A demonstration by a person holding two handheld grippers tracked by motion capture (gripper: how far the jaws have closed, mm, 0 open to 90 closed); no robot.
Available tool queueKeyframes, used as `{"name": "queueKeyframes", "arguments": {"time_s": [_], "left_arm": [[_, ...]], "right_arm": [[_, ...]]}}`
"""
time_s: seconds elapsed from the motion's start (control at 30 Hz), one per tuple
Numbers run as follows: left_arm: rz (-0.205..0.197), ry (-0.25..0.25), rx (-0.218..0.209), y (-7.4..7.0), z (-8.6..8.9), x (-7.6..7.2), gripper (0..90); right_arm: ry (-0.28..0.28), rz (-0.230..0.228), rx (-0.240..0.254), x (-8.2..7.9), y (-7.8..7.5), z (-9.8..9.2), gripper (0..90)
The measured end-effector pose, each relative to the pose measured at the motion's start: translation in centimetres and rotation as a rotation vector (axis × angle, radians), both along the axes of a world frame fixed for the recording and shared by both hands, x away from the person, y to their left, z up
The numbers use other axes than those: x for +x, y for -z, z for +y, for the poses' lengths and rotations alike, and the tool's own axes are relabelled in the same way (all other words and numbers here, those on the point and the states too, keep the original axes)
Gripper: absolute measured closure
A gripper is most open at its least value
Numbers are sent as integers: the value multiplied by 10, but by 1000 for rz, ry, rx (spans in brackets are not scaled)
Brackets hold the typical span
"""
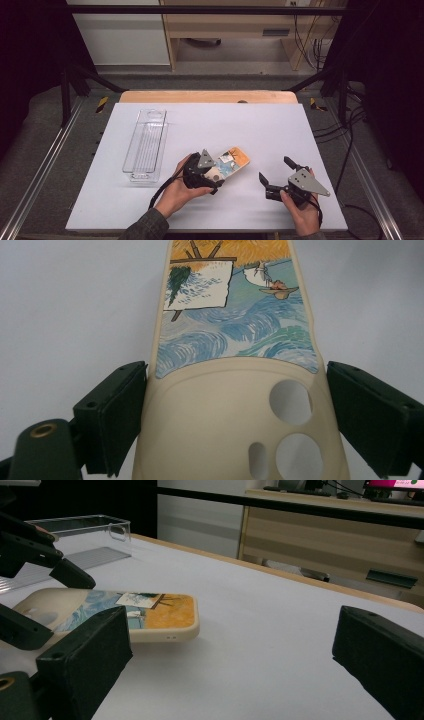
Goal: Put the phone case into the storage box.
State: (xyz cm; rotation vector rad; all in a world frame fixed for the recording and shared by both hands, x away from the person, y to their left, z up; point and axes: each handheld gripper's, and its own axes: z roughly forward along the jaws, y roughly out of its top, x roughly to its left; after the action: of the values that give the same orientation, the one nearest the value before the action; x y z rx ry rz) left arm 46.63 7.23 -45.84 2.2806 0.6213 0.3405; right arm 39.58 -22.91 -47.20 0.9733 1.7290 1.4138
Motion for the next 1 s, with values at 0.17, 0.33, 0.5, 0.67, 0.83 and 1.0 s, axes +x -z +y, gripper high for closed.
{"name": "queueKeyframes", "arguments": {"time_s": [0.17,0.33,0.5,0.67,0.83,1.0], "left_arm": [[-18,3,-22,-11,4,0,116],[-31,4,-28,-21,8,2,116],[-42,4,-36,-33,15,8,115],[-48,1,-30,-39,21,17,115],[-55,0,-32,-45,25,28,115],[-65,0,-40,-55,29,40,115]], "right_arm": [[-3,-4,-15,-1,-1,3,24],[8,-8,-61,1,-5,12,24],[-4,-12,-122,7,-14,23,23],[-22,-3,-186,18,-22,30,27],[-44,-15,-262,31,-36,38,30],[-35,-35,-327,40,-46,44,48]]}}
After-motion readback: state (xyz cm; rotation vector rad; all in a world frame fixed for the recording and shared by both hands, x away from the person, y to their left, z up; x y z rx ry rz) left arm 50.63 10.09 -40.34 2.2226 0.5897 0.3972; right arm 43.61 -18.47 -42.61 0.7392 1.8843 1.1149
